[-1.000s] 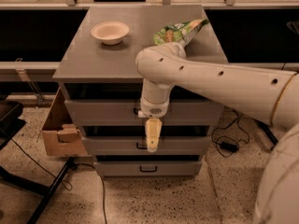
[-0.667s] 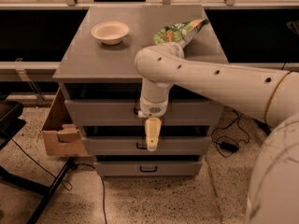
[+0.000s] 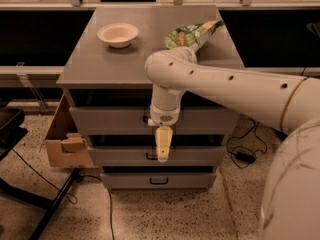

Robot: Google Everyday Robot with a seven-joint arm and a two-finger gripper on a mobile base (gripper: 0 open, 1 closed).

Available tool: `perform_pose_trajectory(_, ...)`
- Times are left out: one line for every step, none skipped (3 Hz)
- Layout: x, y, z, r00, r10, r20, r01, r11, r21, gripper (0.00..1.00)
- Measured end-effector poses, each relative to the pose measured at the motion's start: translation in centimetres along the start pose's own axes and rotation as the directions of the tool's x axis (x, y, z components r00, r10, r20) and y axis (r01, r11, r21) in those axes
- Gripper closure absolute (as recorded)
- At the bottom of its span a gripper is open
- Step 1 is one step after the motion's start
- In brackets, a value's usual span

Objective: Open top drawer

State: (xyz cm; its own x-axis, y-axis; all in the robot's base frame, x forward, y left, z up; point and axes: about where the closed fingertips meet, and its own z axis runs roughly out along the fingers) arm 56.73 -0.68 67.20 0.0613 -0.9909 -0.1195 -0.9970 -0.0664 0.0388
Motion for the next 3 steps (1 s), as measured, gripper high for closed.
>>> perform_pose_trajectory(0.00,0.00,0.00,1.000,0.000,0.000,0.000,1.0000,0.000,0.24)
perform_pose_trajectory(0.00,0.00,0.00,1.000,0.000,0.000,0.000,1.0000,0.000,0.47)
perform_pose_trajectory(0.00,0.00,0.01,1.000,0.000,0.000,0.000,1.0000,0.000,0.71)
